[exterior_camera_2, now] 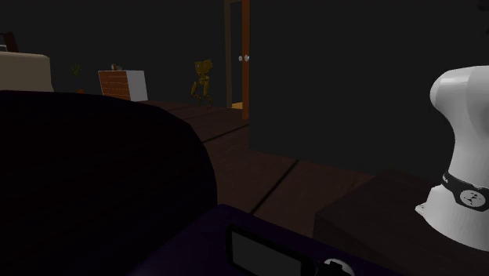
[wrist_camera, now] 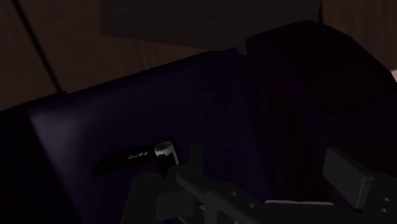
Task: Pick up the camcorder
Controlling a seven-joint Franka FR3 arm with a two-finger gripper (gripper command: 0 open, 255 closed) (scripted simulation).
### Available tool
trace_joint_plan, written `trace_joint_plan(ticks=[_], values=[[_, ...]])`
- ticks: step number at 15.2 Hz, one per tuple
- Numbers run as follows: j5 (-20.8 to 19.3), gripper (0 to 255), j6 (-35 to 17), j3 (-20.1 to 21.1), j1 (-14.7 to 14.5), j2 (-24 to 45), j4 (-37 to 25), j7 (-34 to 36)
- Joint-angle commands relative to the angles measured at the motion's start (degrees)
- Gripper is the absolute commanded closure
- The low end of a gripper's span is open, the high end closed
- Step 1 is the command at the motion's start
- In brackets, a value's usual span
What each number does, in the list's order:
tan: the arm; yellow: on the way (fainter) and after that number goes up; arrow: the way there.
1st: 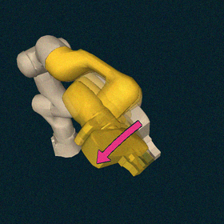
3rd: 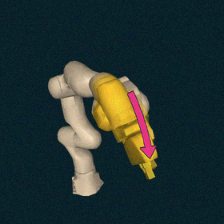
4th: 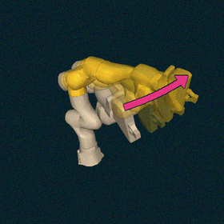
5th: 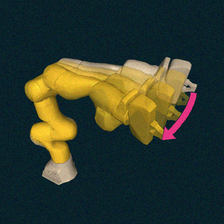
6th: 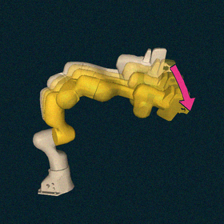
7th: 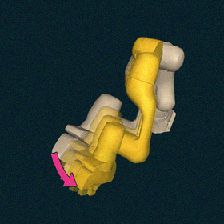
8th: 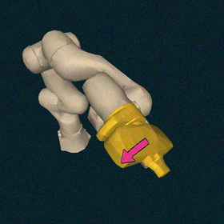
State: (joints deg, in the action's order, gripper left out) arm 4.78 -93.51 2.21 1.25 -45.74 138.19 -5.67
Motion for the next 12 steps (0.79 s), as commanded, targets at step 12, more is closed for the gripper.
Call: trace_joint_plan(ticks=[12], values=[[-2.05, 0, -21.33, -3.67, 0.49, 17.2, 4.65, -8.7]])
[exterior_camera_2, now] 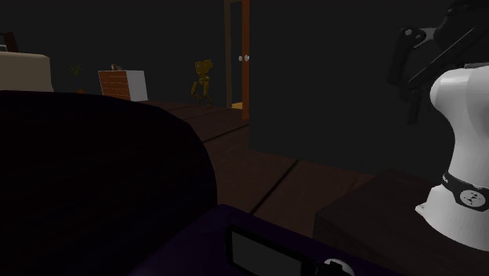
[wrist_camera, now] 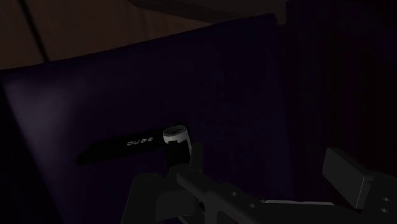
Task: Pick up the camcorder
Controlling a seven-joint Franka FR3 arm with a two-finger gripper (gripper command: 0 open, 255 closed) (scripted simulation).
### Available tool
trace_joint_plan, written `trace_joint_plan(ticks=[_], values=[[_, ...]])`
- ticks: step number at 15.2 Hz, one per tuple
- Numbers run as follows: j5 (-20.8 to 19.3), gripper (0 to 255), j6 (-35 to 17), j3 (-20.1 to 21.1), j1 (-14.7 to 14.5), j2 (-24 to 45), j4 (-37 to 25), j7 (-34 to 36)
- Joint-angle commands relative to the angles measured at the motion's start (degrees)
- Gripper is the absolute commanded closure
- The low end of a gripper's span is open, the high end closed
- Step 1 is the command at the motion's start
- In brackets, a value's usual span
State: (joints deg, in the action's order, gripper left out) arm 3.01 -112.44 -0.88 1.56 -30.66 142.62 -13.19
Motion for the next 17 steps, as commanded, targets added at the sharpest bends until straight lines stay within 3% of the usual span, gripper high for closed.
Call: trace_joint_plan(ticks=[1, 10, 15, 17], values=[[-0.34, 0, -4.25, -0.9, 0.19, 4.12, 0.12, -1.95], [0.47, 0, -18.8, -3.29, 0.07, 23.87, -4.69, -9.14], [2.05, 0, -24.61, -3.77, 0.32, 35.48, -10.22, -13.35], [2.25, 0, -25.54, -3.71, 0.39, 36.49, -10.28, -13.63]])
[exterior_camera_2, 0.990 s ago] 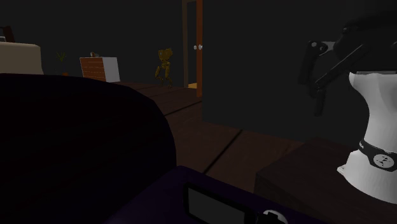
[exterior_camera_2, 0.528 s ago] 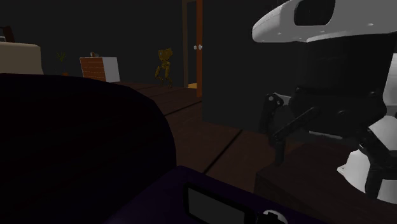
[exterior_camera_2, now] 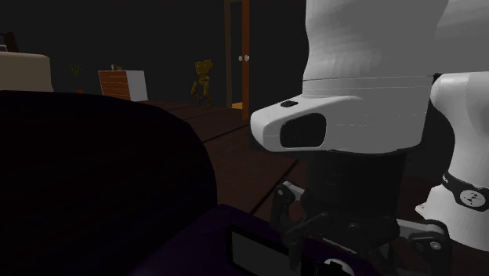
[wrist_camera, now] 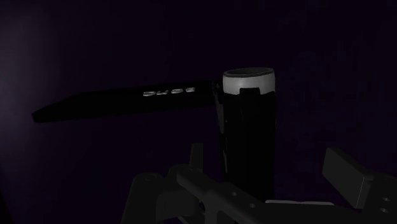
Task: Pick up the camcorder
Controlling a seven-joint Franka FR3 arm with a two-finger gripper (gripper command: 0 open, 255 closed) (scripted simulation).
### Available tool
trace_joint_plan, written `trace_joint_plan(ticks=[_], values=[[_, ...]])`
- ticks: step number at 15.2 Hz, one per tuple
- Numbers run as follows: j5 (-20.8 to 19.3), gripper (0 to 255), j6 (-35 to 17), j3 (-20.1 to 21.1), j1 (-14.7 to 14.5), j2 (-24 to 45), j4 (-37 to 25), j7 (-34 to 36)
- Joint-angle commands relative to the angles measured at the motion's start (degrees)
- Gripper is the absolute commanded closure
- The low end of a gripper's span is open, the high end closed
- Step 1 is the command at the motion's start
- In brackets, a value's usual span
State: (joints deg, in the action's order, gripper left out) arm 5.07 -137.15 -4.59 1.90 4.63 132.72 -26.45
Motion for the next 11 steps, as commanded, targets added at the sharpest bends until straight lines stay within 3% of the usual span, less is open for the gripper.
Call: trace_joint_plan(ticks=[1, 8, 9, 11], values=[[0.33, 0, -1.58, 0.03, 0.06, 1.77, -0.21, -0.5], [1.21, 0, -5.66, 0.24, 0.13, 5.15, 0.53, -1.27], [1.21, 255, -5.64, 0.25, 0.13, 5.15, 0.51, -1.26], [1.21, 255, -5.67, 0.25, 0.12, 5.14, 0.55, -1.25]])
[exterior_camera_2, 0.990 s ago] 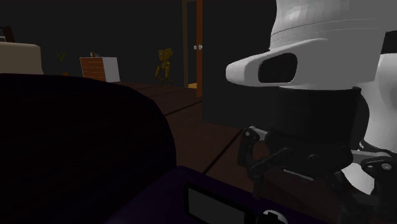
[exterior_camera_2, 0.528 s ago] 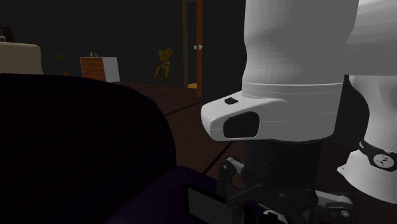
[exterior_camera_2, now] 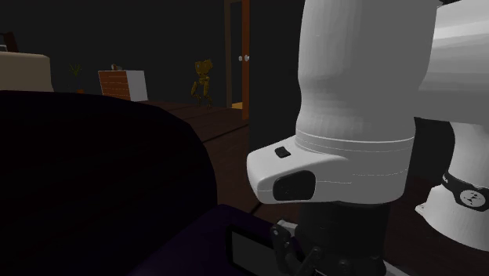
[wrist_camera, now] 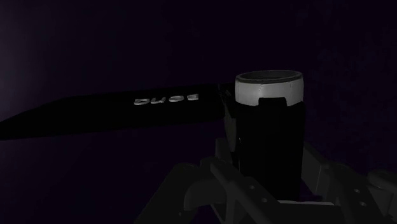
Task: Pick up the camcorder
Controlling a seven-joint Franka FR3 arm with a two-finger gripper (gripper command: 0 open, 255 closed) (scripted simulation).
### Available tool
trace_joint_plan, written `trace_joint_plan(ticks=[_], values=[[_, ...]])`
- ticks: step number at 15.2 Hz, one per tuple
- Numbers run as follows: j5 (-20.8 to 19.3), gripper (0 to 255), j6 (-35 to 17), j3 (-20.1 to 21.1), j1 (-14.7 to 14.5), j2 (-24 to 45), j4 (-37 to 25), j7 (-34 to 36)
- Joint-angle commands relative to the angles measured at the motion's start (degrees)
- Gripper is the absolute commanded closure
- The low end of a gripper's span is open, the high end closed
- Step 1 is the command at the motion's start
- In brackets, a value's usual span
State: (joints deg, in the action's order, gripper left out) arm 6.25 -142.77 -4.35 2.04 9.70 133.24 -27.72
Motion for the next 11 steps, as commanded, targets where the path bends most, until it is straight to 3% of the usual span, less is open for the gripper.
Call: trace_joint_plan(ticks=[1, 7, 11], values=[[0.03, 255, -0.05, 0.02, -0.01, 0.1, 0.01, 0.02], [0.03, 255, -0.03, 0.01, 0.0, 0.09, 0.0, 0.0], [-0.62, 255, 2.88, -0.17, -0.07, -2.37, -0.48, 0.56]])
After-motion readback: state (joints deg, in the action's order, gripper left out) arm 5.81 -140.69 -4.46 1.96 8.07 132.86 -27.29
